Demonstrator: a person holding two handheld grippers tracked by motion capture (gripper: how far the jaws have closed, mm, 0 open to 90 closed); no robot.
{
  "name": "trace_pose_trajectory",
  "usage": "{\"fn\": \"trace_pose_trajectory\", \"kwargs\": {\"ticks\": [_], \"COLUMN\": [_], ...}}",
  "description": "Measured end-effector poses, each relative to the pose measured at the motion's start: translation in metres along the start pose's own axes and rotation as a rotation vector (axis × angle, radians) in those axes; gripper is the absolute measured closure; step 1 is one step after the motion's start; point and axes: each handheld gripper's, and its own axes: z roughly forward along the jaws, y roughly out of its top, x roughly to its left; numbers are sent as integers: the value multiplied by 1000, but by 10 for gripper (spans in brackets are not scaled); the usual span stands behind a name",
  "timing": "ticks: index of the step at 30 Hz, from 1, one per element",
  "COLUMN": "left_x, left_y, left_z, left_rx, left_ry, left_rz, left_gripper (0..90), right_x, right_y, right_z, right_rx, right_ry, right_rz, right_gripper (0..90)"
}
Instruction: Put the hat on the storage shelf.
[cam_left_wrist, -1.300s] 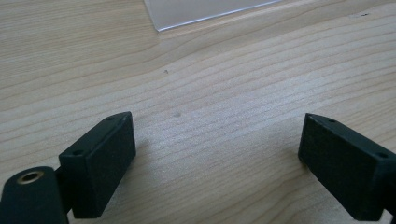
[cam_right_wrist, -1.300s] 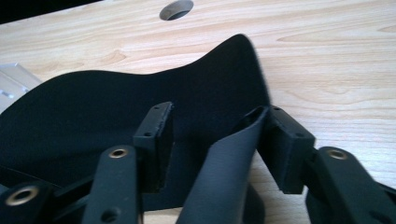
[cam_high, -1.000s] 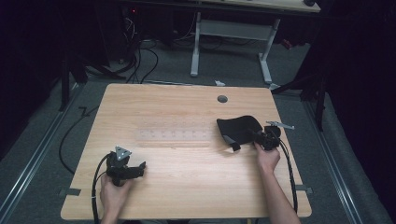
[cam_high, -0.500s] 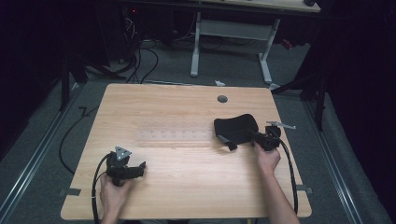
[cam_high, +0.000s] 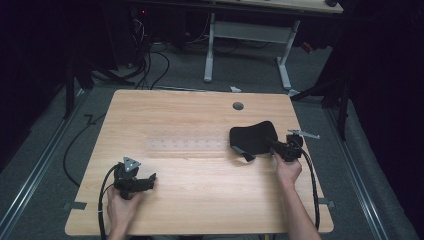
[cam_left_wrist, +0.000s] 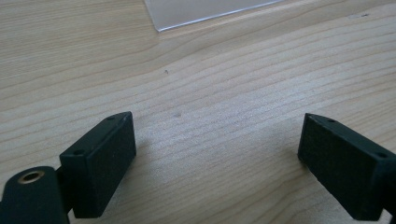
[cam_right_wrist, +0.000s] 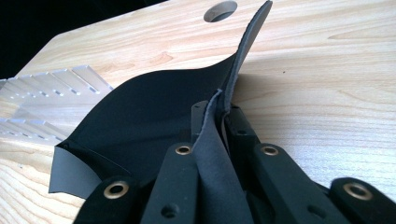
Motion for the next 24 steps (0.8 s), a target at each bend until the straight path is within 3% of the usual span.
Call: {"fn": "trace_pose_trajectory", "kwargs": {"ticks": [10, 16, 24], "left_x": [0, 1, 0], "left_y": [1, 1, 0], "left_z": [1, 1, -1], "left_rx": [-4, -2, -1], "left_ry": [7, 4, -11], "left_rz": [-4, -1, 4], "left_gripper": [114, 114, 145], "right_x": [4, -5, -8], "right_y": [3, -5, -10], "right_z": [-17, -30, -53], "right_rx": [-25, -42, -53], "right_ry": [10, 33, 3], "right_rz": [-32, 14, 7], "right_gripper": [852, 852, 851]}}
